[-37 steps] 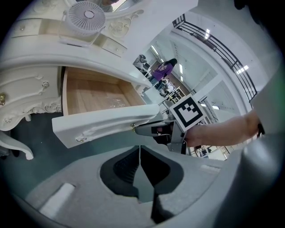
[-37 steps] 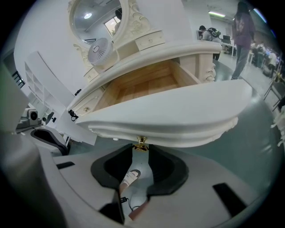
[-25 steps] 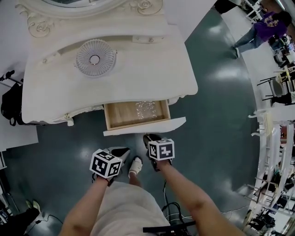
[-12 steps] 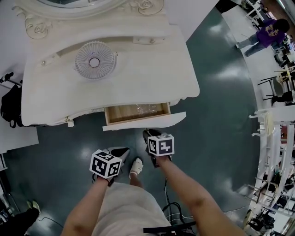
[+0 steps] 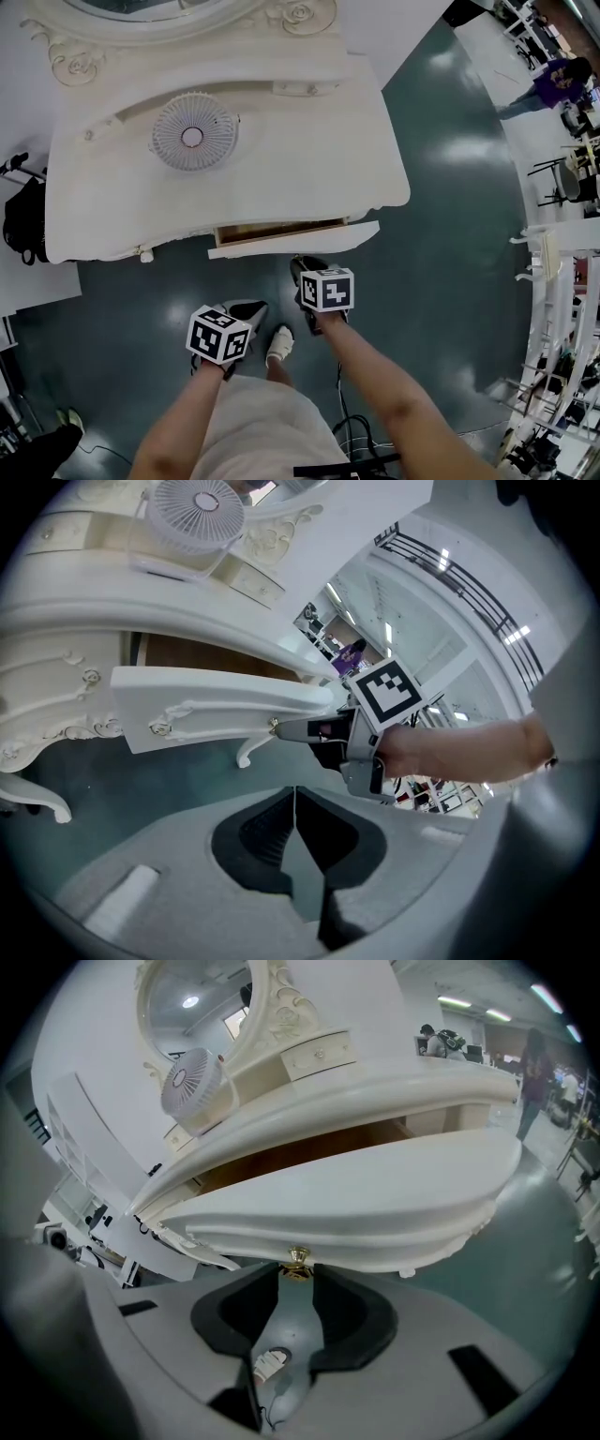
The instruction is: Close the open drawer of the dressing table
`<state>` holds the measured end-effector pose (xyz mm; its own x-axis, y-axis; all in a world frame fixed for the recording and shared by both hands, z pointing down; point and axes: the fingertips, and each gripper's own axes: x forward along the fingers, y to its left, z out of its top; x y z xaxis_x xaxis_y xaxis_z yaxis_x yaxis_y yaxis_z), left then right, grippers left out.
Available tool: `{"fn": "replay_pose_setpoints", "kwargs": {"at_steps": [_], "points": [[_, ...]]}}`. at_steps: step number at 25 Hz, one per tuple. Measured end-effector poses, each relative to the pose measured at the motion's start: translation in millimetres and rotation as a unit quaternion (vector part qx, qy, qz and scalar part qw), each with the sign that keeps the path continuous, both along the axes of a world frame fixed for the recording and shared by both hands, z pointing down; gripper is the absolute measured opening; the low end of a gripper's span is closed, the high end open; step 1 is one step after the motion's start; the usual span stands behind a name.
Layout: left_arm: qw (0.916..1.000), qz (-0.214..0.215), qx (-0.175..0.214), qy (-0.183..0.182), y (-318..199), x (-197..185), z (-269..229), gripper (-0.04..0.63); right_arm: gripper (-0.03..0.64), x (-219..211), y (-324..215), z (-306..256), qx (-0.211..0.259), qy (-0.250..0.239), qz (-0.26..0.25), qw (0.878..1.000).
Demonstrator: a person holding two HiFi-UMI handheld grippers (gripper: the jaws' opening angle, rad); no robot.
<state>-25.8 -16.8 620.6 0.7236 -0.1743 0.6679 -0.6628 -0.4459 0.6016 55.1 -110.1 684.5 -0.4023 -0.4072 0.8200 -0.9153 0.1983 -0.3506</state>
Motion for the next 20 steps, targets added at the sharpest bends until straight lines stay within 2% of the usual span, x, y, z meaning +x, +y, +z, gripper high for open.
{"fn": "replay_pose_setpoints", "kwargs": {"at_steps": [20], "points": [[0.9998,-0.019,-0.003,-0.001,-19,-8,10,0.011,0.121,-7,-48,-1,0.034,0.002,0.013,0.999]]}}
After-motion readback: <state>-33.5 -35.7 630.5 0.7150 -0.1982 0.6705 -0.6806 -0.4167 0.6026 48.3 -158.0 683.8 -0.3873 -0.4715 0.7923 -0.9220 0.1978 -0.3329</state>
